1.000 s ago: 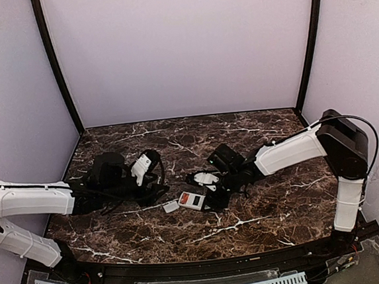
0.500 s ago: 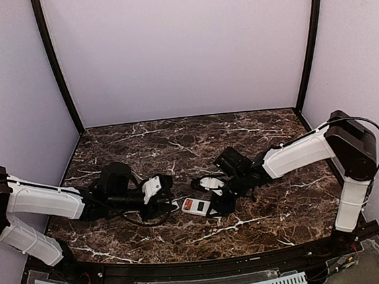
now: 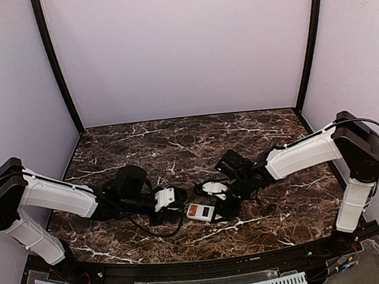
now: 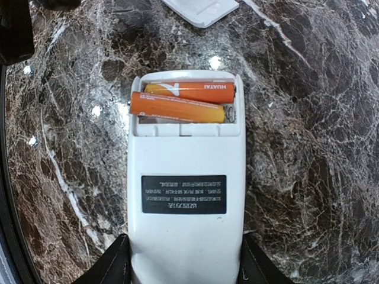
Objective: Load the batteries into the remote control
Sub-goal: Move the remote control without the battery cover to the center of the board, then load the battery into the battery compartment.
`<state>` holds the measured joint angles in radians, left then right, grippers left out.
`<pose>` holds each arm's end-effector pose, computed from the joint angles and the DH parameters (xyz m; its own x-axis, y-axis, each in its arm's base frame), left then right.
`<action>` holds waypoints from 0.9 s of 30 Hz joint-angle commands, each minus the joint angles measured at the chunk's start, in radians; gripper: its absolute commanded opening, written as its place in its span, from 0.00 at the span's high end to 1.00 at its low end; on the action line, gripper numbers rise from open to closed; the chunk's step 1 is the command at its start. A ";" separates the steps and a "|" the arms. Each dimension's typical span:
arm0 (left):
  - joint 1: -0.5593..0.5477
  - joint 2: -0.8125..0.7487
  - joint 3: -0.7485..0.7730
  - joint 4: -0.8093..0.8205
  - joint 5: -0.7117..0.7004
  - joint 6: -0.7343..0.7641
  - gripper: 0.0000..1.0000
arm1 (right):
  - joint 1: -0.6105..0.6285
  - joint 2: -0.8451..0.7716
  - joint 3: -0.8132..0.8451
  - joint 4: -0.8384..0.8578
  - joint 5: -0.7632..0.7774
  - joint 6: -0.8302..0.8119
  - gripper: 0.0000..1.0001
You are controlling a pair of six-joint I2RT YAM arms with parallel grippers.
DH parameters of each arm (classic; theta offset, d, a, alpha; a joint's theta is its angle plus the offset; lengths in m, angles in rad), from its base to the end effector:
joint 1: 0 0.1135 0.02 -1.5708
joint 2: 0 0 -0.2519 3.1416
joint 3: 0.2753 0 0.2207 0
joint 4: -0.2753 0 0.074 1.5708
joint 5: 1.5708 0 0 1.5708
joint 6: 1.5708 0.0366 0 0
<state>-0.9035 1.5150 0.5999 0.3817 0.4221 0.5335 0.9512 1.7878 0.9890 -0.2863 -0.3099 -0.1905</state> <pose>0.1587 -0.2257 0.1786 0.2045 0.4901 -0.8474 0.9650 0.0444 0.2585 0.1745 0.2639 0.1529 -0.3418 -0.7897 -0.5094 -0.9397 0.2929 0.1764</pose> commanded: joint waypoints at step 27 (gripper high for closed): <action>-0.039 0.166 0.112 -0.047 -0.008 0.119 0.86 | 0.047 0.050 0.005 -0.080 0.002 -0.059 0.73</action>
<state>-0.9382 1.6707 0.6991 0.3359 0.4076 0.6445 0.9699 1.7943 1.0004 -0.2981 -0.2802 -0.2356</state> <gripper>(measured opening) 0.140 0.538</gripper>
